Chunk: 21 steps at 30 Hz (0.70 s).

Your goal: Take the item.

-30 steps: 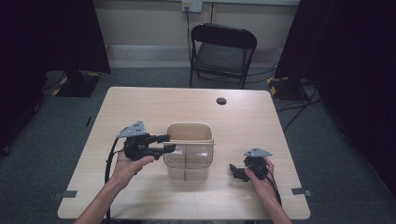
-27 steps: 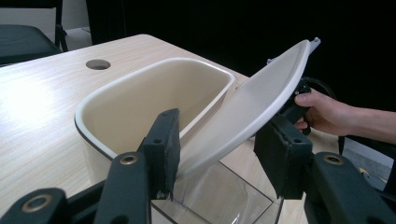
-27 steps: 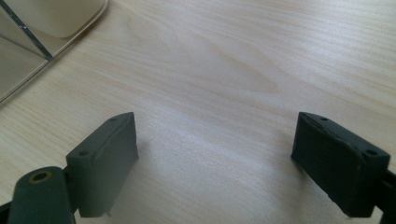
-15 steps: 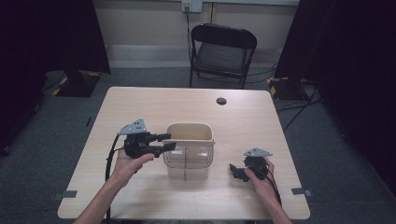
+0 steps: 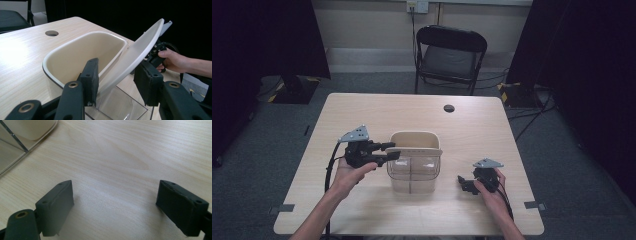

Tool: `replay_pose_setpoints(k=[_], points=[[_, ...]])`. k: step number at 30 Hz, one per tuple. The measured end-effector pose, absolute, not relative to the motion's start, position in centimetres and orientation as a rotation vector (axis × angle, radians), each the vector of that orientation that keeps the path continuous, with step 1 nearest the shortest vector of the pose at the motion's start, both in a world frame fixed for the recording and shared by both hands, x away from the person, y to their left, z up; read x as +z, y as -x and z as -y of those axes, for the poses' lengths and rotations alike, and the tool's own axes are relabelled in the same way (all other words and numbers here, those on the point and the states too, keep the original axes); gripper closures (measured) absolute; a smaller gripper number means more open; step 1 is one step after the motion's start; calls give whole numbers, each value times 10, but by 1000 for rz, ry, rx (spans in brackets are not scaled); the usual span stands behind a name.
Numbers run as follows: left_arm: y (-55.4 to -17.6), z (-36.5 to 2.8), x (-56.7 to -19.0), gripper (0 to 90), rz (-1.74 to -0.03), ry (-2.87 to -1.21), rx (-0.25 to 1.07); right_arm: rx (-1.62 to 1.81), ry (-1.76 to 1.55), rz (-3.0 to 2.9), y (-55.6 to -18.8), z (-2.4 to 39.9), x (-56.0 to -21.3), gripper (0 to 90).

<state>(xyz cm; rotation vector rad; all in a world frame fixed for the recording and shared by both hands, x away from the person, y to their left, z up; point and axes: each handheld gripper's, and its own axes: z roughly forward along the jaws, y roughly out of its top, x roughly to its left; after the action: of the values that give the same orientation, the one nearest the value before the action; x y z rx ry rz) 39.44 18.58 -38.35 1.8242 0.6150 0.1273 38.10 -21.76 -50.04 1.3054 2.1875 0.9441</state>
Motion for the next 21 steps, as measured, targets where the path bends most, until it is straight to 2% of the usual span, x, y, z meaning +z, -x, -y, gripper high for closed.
replay_pose_setpoints(k=[21], points=[[-401,-186,-383,576,-623,-1816,125,944,-1305,-2188,-381,218,-500,135]])
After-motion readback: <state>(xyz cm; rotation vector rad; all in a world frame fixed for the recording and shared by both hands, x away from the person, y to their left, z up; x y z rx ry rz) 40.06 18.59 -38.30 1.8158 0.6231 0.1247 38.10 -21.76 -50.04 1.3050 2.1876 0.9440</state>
